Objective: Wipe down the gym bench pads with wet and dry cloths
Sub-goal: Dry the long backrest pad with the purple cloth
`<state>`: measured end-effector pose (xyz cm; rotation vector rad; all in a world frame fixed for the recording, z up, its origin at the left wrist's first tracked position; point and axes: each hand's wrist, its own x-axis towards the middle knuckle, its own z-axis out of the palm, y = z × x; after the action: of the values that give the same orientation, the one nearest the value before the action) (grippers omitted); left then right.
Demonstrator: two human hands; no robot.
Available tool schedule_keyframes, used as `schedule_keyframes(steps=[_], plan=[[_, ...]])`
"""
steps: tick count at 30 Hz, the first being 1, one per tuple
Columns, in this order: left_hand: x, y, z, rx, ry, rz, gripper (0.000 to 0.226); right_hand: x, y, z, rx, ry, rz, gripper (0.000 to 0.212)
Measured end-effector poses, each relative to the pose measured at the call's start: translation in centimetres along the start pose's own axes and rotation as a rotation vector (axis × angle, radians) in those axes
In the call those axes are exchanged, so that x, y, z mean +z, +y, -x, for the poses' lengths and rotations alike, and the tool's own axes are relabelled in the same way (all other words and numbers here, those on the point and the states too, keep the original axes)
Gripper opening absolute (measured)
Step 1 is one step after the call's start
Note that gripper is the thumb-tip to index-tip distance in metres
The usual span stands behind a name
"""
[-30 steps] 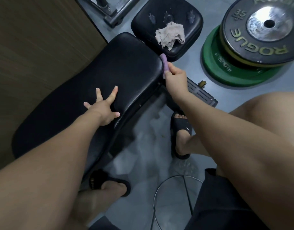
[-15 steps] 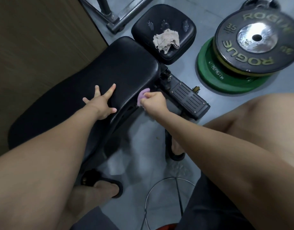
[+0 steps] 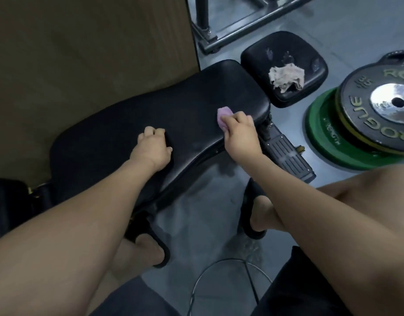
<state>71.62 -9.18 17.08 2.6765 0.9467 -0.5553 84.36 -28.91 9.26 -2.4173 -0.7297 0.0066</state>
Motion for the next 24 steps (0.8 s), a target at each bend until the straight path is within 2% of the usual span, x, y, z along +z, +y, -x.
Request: schedule_keyframes(steps=[2, 5, 8, 10, 13, 14, 16, 19, 21, 22, 24], plan=[[0.4, -1.8, 0.1, -0.061, -0.009, 0.030, 0.072, 1.4, -2.4, 0.7, -0.133, -0.056, 0.041, 0.021], [0.8, -3.8, 0.0, -0.164, -0.082, 0.104, 0.080, 3.7, -6.2, 3.4, -0.458, -0.144, 0.033, 0.024], [0.7, -5.2, -0.1, -0.147, -0.163, 0.108, 0.083, 3.8, -6.0, 2.8, -0.633, -0.207, 0.100, 0.016], [0.4, -6.3, -0.2, -0.096, -0.185, 0.084, 0.086, 3.1, -4.9, -0.1, -0.545, -0.137, 0.153, 0.011], [0.1, -7.9, -0.2, -0.040, -0.195, 0.054, 0.097, 2.3, -4.0, -3.9, -0.254, -0.080, 0.200, 0.020], [0.1, -8.3, -0.1, -0.030, -0.187, 0.040, 0.102, 2.5, -4.4, -4.1, -0.212, -0.074, 0.180, 0.024], [0.3, -8.8, -0.1, -0.044, -0.151, 0.007, 0.114, 3.4, -6.2, -3.3, -0.261, -0.078, 0.138, 0.031], [0.5, -8.8, -0.2, -0.118, -0.099, -0.019, 0.127, 4.7, -8.3, -0.6, -0.545, -0.218, 0.120, 0.032], [0.6, -8.7, -0.4, -0.140, -0.088, -0.033, 0.131, 4.2, -8.4, -1.3, -0.658, -0.292, 0.143, 0.031], [0.6, -8.7, -0.6, -0.140, -0.089, -0.041, 0.131, 4.0, -8.1, -2.7, -0.638, -0.278, 0.180, 0.030], [0.6, -8.9, -0.9, -0.140, -0.098, -0.036, 0.132, 4.0, -7.5, -5.8, -0.468, -0.193, 0.241, 0.032]])
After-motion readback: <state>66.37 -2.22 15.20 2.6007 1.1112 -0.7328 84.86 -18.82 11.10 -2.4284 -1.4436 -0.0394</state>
